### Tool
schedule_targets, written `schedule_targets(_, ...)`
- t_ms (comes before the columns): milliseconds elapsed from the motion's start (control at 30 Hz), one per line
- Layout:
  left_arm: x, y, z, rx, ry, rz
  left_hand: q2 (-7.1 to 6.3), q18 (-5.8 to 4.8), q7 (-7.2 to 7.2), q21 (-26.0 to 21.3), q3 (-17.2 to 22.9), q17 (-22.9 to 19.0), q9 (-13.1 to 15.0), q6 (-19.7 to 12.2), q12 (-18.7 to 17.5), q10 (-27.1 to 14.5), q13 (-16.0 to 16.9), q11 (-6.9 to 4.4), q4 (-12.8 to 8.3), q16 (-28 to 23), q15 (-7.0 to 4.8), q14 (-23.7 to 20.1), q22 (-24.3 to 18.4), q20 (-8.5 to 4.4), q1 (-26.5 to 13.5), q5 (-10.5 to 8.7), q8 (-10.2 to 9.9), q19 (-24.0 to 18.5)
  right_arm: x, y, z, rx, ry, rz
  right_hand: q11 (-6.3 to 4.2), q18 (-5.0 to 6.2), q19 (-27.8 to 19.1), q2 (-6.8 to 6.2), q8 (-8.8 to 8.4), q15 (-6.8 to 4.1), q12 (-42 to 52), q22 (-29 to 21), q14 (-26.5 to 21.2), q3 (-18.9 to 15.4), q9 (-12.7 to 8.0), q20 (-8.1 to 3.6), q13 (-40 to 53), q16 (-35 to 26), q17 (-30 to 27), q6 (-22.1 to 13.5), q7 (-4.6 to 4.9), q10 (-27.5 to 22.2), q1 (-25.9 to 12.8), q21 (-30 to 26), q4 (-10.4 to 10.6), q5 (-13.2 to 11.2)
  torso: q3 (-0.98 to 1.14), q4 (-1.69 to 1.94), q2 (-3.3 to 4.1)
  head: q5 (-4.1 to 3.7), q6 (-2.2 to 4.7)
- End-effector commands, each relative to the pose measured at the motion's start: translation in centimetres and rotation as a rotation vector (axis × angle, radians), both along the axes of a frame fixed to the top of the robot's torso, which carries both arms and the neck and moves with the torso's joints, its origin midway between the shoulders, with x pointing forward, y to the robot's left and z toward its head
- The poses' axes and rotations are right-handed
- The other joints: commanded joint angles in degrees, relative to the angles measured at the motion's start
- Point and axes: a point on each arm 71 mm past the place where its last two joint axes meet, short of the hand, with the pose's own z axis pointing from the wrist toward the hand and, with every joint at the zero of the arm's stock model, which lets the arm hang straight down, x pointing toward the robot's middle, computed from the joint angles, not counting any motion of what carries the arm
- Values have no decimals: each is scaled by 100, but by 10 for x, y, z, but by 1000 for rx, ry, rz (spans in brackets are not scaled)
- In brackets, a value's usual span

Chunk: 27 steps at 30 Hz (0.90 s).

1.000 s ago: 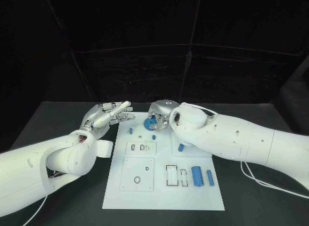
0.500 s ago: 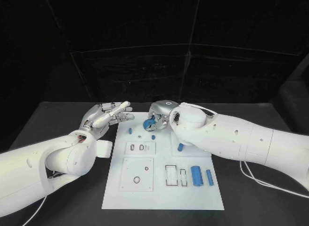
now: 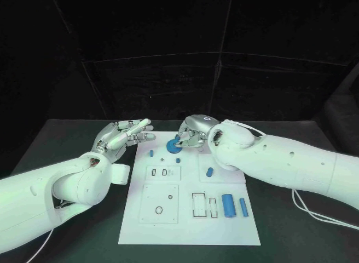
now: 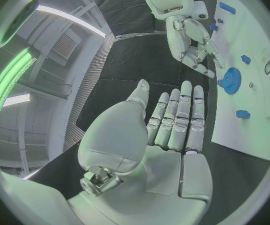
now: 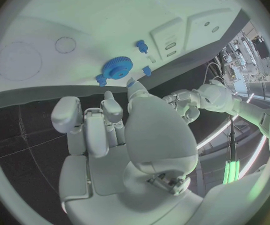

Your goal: Assemble the parts on the task board

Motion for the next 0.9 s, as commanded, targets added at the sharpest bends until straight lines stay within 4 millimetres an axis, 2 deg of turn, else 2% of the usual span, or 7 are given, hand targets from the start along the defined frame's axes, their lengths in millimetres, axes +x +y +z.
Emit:
schedule_targets(33,0,1,1,-3,-10,-9,0,82,102,-35,7,6,-6,6,-32,-3,-6,19,-54,-26,8,35,-10,-2,53,18,-28,24,-8,-17,14,243,-38,104,-24,-42,66,23,5,-20,-9,29,306,78,-8,-6,-3,32,35,23,3,-11,328,37,-202,-25,-1,-34,-13,-10,33)
schedule_targets(333,2,3,1,-2,-14,-3,7,82,93,-40,18,7,-4,20,-32,10,-4,14,-76,-36,6,39,-15,-3,70,18,-26,27,-14,-97,12,362,103,74,-23,-45,65,-23,-2,-17,-54,35,306,113,-11,-7,-28,53,74,65,11,-19,686,42,-517,68,59,-137,-32,-66,93)
schedule_targets(467,3,2,1,-2,-14,-5,7,82,93,-40,18,7,-4,20,-32,10,-4,14,-76,-36,6,39,-15,-3,70,18,-26,27,-13,-123,11,371,122,33,-26,-43,59,-47,-1,-18,-63,26,305,102,-11,-7,-36,54,75,77,9,-19,714,39,-556,75,67,-142,-37,-115,94)
schedule_targets(533,3,2,0,-2,-14,-5,10,83,91,-42,23,8,-3,25,-31,15,-3,11,-85,-39,5,41,-16,-4,77,18,-25,28,-11,-136,10,370,128,7,-23,-39,44,-70,-16,-17,-88,3,299,87,-16,-6,-63,43,56,58,12,-35,730,29,-586,78,83,-148,-35,-127,99)
schedule_targets(733,4,2,0,-3,-13,-6,10,83,91,-42,23,8,-3,25,-31,15,-3,11,-85,-39,5,41,-16,-4,77,18,-25,28,-8,-157,-2,356,147,-43,-14,-31,17,-90,-53,-11,-129,-39,291,62,-25,-3,-107,27,28,0,23,-62,731,11,-612,85,70,-126,-32,-164,93)
schedule_targets(767,4,2,0,-3,-13,-7,10,83,91,-42,23,8,-3,25,-31,15,-3,11,-85,-39,5,41,-16,-4,77,18,-25,28,-8,-159,-5,354,152,-50,-13,-30,13,-89,-56,-10,-136,-45,289,61,-25,-3,-115,25,24,-5,24,-68,730,8,-614,86,57,-122,-36,-165,92)
schedule_targets(900,4,1,0,-3,-12,-8,10,83,91,-42,23,8,-3,25,-31,15,-3,11,-85,-39,5,41,-16,-4,77,18,-25,28,-7,-162,-14,344,167,-66,-6,-25,-6,-89,-80,-5,-168,-75,283,47,-28,2,-149,14,8,-45,32,-91,726,-6,-626,91,57,-117,-33,-170,81)
